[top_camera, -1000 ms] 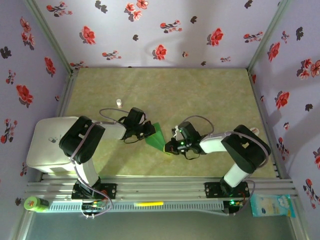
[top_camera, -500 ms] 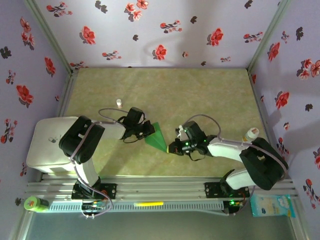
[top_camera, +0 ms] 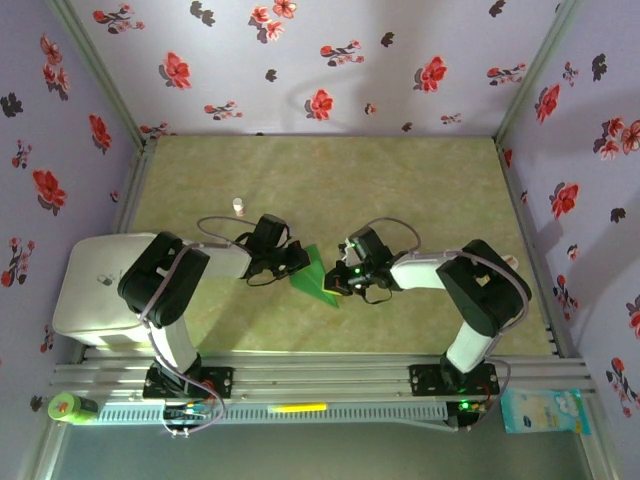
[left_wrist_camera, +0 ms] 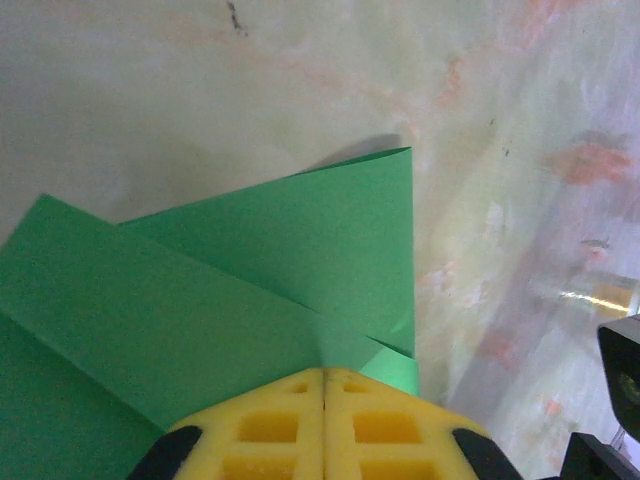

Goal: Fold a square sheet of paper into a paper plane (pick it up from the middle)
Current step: Fourth fold the wing at the center of the table.

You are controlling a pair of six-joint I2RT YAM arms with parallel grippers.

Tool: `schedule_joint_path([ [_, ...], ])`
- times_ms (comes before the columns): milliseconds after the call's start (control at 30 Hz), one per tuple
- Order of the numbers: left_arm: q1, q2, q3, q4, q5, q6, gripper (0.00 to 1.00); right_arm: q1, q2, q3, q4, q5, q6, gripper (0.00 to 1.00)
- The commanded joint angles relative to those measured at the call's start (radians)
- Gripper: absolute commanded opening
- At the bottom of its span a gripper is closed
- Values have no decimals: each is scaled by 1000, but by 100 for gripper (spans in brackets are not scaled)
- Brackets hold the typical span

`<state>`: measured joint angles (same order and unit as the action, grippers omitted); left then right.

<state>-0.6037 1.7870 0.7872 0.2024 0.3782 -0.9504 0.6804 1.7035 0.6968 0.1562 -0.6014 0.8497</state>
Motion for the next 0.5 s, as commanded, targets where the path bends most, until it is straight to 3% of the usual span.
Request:
schedule_joint_path([
  [0, 14, 18, -19, -81, -58, 12, 7, -2, 24, -2, 16, 15, 17, 3],
  [467, -24, -110, 62, -105, -1, 30, 10, -2, 52, -130, 12, 81, 51, 0],
])
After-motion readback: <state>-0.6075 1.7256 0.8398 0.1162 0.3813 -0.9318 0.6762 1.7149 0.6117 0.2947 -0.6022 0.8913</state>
